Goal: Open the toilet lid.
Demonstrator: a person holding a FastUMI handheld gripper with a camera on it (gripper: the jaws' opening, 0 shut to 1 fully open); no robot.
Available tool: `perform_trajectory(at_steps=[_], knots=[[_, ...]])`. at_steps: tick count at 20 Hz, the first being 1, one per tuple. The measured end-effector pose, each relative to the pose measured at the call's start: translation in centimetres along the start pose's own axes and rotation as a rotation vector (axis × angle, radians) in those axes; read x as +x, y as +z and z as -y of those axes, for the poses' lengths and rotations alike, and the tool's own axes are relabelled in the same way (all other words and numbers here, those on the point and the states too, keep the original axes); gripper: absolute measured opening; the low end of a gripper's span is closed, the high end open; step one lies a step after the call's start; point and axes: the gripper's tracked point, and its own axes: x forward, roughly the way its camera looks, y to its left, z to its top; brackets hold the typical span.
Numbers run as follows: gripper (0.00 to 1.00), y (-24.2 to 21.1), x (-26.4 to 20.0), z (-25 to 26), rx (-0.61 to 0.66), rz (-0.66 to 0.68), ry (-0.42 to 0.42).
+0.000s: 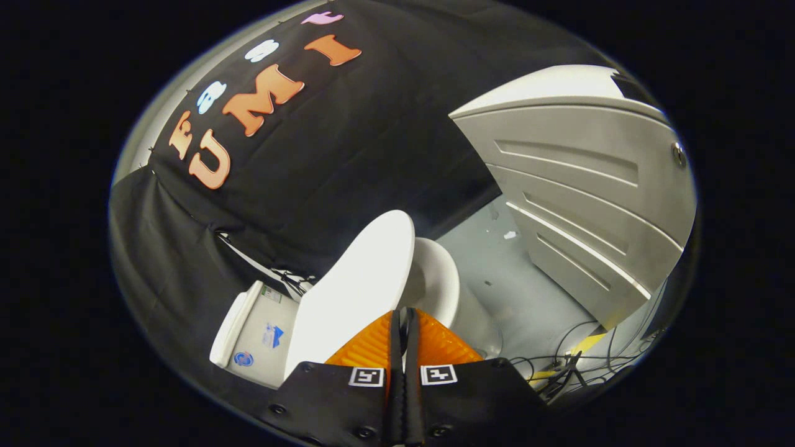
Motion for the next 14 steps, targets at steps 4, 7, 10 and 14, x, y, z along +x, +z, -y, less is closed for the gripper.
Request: perform_trajectory(at_steps=[4,7,10,14], knots=[[0.08,1.2,-0.7,-3.0,-0.082,0.036,0.009],[0.08,3.0,-2.1,-7.1,-0.208,0.067,0.021],[0.08,4.3,-3.6,-12.9,-0.287,0.103,0.091],[0.08,4.9,-4.5,-18.6,-0.374,0.121,0.134]])
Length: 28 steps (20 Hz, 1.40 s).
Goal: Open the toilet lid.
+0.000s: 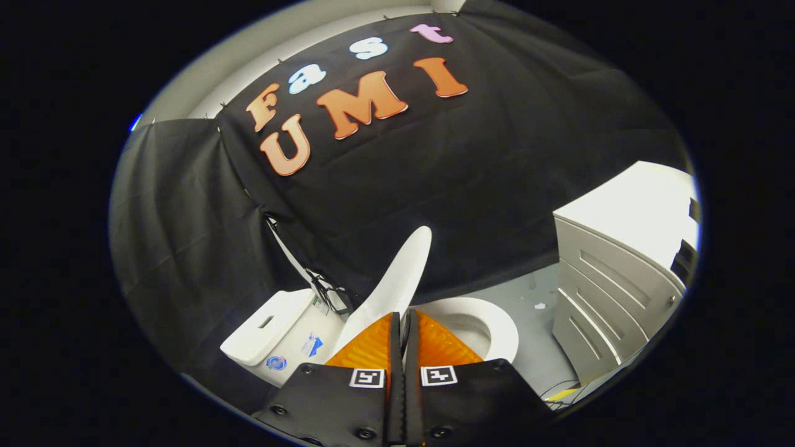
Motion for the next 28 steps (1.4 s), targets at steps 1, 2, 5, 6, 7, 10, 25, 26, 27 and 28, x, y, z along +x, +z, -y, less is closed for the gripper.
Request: perform_trajectory(at_steps=[1,2,5,6,7,10,25,26,27,28], knots=[[0.08,0.3,0.3,-0.6,-0.031,-0.004,-0.007],[0.08,0.5,0.5,-1.2,-0.06,-0.001,-0.012],[0.08,1.4,0.2,-2.7,-0.078,0.006,-0.007],[0.08,1.6,0.1,-3.1,-0.073,0.009,0.002],[0.08,1.9,0.2,-3.5,-0.074,0.01,0.008],[0.08,2.5,0.4,-5.1,-0.093,0.013,0.025],[0.08,5.0,0.4,-18.8,-0.299,0.03,0.175],[0.08,4.9,0.4,-19.6,-0.313,0.03,0.182],[0.08,4.9,0.4,-20.3,-0.317,0.03,0.187],[0.08,5.0,0.4,-20.9,-0.32,0.031,0.195]])
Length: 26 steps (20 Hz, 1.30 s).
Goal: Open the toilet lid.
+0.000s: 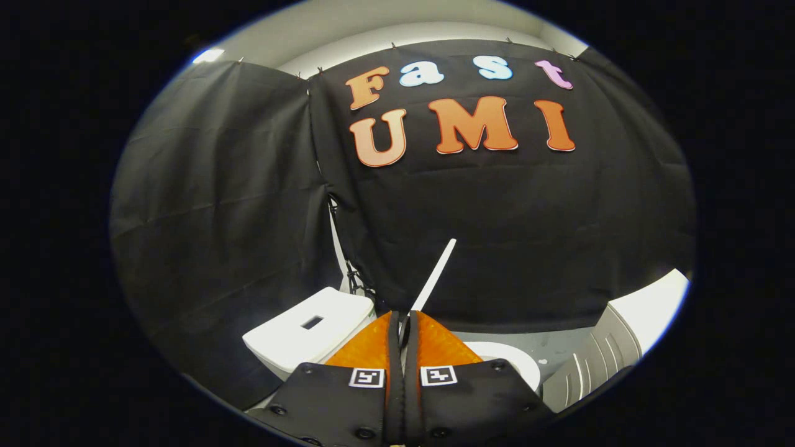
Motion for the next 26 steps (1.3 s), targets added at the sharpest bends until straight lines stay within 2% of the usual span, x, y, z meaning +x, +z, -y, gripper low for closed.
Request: perform_trajectory(at_steps=[6,21,26], knots=[[0.08,0.7,1.0,-3.9,-0.002,-0.014,0.058],[0.08,1.4,4.2,-12.9,-0.091,-0.037,0.112],[0.08,1.2,5.0,-16.2,-0.079,-0.047,0.15]])
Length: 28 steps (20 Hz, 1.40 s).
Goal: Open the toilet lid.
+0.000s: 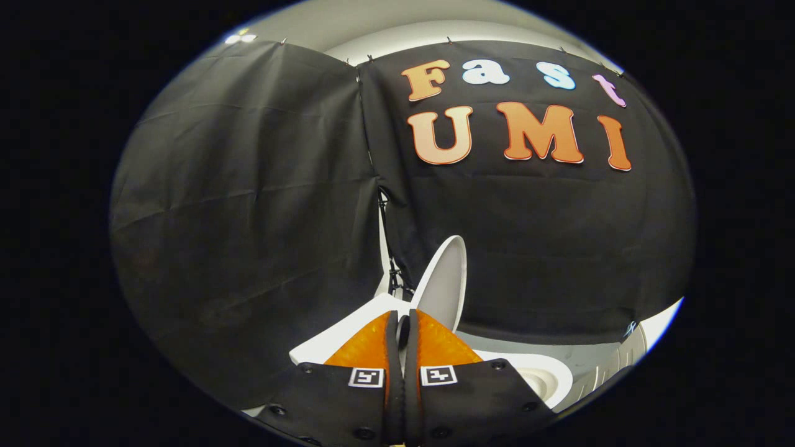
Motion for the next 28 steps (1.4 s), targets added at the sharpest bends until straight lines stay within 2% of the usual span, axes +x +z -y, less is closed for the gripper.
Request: perform_trajectory(at_steps=[17,24,26,28], knots=[[0.08,-1.9,5.5,-10.2,-0.044,-0.046,0.08],[0.09,-1.9,5.2,-10.7,-0.116,-0.019,0.024],[0.12,-1.8,4.6,-10.1,-0.084,-0.013,0.016],[0.24,-2.2,4.5,-10.0,-0.017,-0.02,0.035]])
